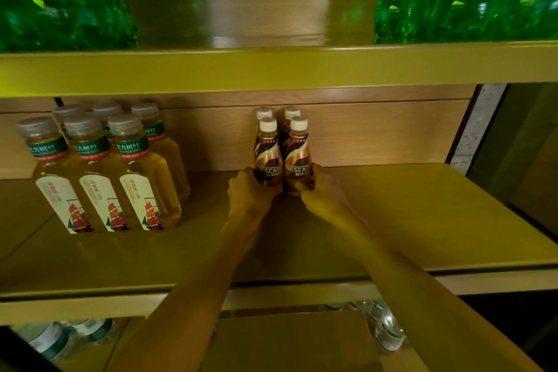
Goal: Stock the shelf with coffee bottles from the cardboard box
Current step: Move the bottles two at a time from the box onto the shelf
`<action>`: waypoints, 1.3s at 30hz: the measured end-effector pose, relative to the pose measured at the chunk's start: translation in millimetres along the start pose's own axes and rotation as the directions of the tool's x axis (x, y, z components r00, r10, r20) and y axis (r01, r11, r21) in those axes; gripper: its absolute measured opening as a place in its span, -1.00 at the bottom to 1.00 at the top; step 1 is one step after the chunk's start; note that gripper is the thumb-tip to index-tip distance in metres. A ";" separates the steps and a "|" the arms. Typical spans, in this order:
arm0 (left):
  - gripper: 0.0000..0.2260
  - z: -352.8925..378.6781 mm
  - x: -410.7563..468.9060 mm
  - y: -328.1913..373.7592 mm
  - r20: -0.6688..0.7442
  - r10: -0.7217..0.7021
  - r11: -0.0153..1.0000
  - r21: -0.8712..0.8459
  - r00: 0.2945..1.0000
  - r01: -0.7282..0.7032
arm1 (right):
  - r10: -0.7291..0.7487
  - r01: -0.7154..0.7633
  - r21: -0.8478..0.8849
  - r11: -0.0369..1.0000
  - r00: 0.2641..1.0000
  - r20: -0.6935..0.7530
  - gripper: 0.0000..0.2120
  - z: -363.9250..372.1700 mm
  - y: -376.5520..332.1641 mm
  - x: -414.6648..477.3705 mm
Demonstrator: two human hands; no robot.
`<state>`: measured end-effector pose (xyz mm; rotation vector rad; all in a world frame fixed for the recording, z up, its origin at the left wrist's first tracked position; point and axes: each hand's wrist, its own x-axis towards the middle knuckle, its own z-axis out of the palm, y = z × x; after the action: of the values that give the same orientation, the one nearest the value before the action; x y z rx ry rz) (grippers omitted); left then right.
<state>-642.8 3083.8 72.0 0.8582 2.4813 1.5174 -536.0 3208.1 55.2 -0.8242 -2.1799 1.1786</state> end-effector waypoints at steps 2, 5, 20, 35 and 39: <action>-0.53 -0.1 0.6 0.4 0.004 -0.005 1.000 0.010 1.000 0.005 | 0.006 -0.006 -0.008 1.000 1.000 0.006 -0.50 0.1 -0.1 0.5; -0.52 -0.5 1.4 0.4 0.016 -0.005 1.000 0.017 1.000 0.005 | 0.017 -0.017 -0.028 0.999 1.000 0.007 -0.49 0.6 -1.3 1.5; -0.58 -52.3 -59.4 6.6 0.204 0.160 0.738 0.625 0.966 -0.255 | -0.085 0.117 -0.645 0.755 0.993 0.081 -0.57 -26.3 -38.1 -85.9; -0.53 -93.2 -212.1 -17.3 0.178 0.422 0.702 0.556 0.889 -0.444 | -0.205 0.142 -0.669 0.730 0.979 -0.015 -0.57 -37.9 -43.4 -253.9; -0.53 -78.7 -247.3 -48.5 0.224 0.412 0.705 0.536 0.883 -0.465 | -0.165 0.114 -0.680 0.724 0.986 -0.010 -0.52 -23.7 -12.9 -291.3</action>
<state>-485.4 2877.7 22.1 1.6775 2.8396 0.7301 -325.8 3005.9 32.1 -0.9326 -2.5804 0.2267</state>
